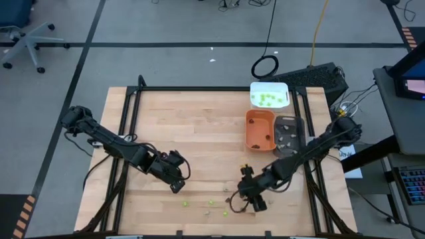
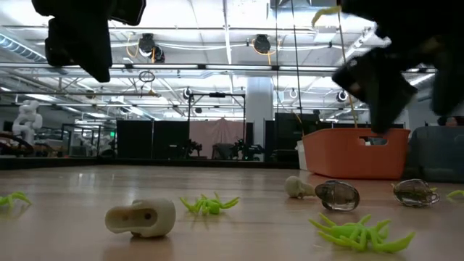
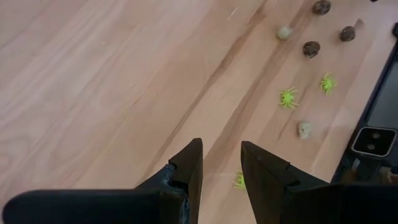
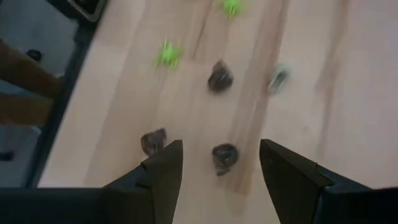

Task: Sort Halloween decoration
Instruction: Put the black skull toy into the orange bin

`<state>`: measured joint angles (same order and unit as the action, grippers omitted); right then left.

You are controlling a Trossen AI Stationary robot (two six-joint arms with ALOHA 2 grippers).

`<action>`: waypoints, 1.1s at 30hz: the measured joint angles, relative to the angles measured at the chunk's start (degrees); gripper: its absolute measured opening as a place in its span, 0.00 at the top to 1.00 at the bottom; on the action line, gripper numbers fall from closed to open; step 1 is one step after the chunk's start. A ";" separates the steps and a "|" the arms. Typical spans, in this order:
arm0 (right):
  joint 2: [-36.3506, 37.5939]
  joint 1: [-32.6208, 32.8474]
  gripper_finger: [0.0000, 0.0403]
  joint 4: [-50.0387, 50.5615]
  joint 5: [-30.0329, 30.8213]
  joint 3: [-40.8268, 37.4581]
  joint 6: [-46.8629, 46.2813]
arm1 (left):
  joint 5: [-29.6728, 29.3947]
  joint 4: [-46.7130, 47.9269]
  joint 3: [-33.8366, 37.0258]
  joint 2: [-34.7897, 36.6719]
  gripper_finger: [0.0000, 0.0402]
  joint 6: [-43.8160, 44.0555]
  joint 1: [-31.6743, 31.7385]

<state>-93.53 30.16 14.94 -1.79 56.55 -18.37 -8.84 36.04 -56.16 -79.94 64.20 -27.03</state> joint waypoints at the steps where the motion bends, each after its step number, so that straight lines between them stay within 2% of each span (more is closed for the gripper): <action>1: -1.02 0.52 0.51 -0.19 0.09 -0.02 -0.40 | 0.00 0.35 0.00 0.00 0.73 0.01 0.00; 9: -4.97 2.32 0.51 -0.20 6.42 0.41 -4.21 | -0.22 0.57 0.00 0.02 0.73 -0.16 0.00; 17: -9.19 2.09 0.51 -2.69 4.64 0.46 -5.39 | -0.22 0.56 0.00 0.02 0.73 -0.11 0.00; 26: -9.67 2.09 0.51 -1.93 4.79 0.61 -6.85 | -0.22 0.58 0.02 0.02 0.73 -0.47 -0.02; 29: -9.67 2.11 0.54 -1.16 4.87 0.61 -6.68 | -0.24 0.60 0.01 0.02 0.73 -0.50 -0.02; 33: -9.70 2.11 0.65 -0.61 5.07 0.61 -6.50 | -0.51 0.63 0.00 0.02 0.73 -0.50 -0.02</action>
<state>-103.24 32.27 14.33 3.28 57.17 -24.87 -9.35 36.67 -56.16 -79.92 63.70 -27.05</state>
